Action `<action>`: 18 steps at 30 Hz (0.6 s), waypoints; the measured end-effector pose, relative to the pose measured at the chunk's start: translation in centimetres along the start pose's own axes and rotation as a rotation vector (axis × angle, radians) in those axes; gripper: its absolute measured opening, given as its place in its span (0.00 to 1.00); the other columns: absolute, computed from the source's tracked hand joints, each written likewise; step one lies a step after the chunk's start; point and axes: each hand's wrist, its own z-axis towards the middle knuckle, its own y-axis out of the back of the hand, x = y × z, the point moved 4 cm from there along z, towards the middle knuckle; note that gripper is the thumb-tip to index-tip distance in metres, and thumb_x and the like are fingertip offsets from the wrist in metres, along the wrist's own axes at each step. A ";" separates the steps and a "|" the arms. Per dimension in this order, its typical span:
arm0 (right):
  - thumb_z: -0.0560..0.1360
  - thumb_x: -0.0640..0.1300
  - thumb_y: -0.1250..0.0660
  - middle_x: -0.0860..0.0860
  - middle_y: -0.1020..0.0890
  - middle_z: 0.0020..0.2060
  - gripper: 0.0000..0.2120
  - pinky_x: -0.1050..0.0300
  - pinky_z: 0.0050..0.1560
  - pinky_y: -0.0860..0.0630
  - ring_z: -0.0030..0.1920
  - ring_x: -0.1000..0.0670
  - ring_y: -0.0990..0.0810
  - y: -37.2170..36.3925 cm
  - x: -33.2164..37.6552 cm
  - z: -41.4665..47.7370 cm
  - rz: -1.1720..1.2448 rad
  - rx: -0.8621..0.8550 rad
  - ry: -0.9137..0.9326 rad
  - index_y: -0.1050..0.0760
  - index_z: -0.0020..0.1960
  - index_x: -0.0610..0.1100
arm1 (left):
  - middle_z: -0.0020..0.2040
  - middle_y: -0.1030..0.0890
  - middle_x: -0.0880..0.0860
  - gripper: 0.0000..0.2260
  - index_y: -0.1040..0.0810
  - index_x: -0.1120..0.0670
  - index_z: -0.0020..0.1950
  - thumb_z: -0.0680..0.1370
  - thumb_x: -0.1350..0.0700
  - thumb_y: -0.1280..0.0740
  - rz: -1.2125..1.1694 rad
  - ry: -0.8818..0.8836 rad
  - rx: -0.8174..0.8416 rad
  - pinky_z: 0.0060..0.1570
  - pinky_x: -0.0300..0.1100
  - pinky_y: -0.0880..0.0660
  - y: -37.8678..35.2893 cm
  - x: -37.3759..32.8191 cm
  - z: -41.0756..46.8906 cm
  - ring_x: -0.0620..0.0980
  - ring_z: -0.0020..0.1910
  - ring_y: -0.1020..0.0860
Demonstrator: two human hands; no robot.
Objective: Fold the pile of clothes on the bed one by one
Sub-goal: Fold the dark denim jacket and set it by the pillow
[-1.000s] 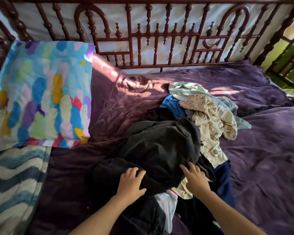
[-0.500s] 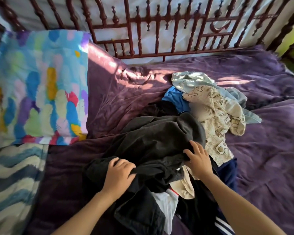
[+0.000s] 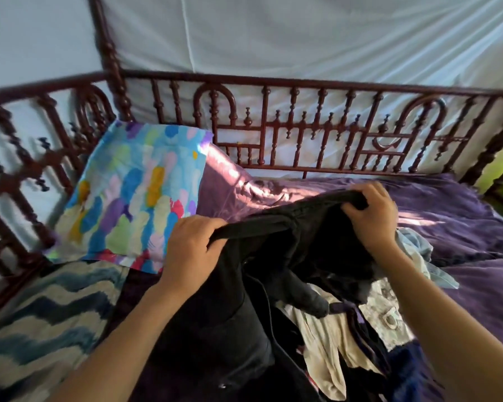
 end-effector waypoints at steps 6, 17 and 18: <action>0.67 0.41 0.35 0.40 0.21 0.48 0.15 0.67 0.45 0.38 0.49 0.48 0.25 5.6 11.6 5.2 0.202 -0.196 0.249 0.21 0.51 0.37 | 0.40 0.19 0.56 0.14 0.19 0.63 0.47 0.73 0.54 0.36 -0.054 0.104 -0.210 0.46 0.25 0.34 8.6 -1.3 2.1 0.46 0.41 0.26; 0.75 0.56 0.36 0.45 0.35 0.70 0.29 0.46 0.68 0.40 0.71 0.42 0.39 -14.2 13.6 0.0 -0.264 0.608 0.344 0.39 0.73 0.50 | 0.52 0.22 0.67 0.14 0.23 0.65 0.56 0.71 0.66 0.29 0.377 0.729 0.195 0.54 0.58 0.30 7.6 13.0 -8.4 0.67 0.54 0.26; 0.75 0.58 0.37 0.45 0.36 0.71 0.30 0.45 0.69 0.41 0.72 0.42 0.41 -16.2 11.8 -2.0 -0.296 0.706 0.307 0.40 0.73 0.51 | 0.55 0.23 0.67 0.17 0.24 0.64 0.58 0.71 0.64 0.29 0.394 0.781 0.300 0.55 0.58 0.30 6.3 13.7 -10.4 0.67 0.56 0.27</action>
